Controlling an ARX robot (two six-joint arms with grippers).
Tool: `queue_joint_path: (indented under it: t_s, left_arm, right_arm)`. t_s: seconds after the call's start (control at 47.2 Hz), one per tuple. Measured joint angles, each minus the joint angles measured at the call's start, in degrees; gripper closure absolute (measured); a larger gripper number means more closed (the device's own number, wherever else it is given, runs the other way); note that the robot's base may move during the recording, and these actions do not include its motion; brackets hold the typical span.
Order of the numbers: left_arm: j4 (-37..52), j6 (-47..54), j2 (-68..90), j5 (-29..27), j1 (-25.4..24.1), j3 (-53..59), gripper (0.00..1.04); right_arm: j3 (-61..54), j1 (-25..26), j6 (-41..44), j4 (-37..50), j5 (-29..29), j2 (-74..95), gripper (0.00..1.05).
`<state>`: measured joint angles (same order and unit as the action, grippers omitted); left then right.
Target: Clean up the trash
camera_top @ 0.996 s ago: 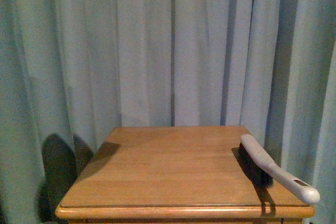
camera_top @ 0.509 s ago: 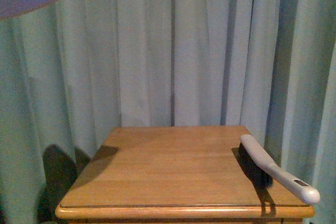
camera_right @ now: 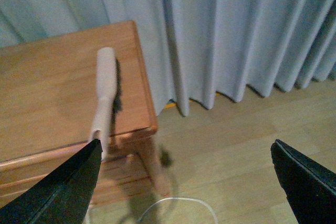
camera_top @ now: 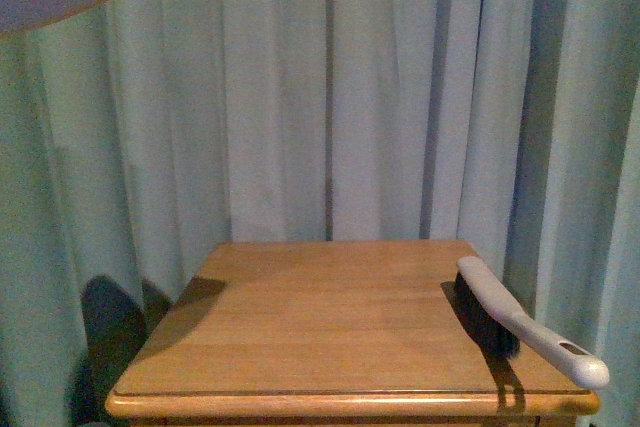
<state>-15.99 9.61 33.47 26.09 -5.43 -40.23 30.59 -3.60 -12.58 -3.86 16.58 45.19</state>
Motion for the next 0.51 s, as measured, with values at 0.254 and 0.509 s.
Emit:
queue_joint_path:
  t_s: [0.254,0.509]
  left_arm:
    - [0.0,-0.02,0.0,0.0,0.0,0.0,0.78]
    - [0.0,-0.02,0.0,0.02,0.0,0.0,0.78]
  right_arm:
    - [23.21,-1.84,-7.69,-10.75,-6.86,24.63,0.07]
    - [32.24,-2.86,-11.15,-13.79,-6.97,40.59,0.07]
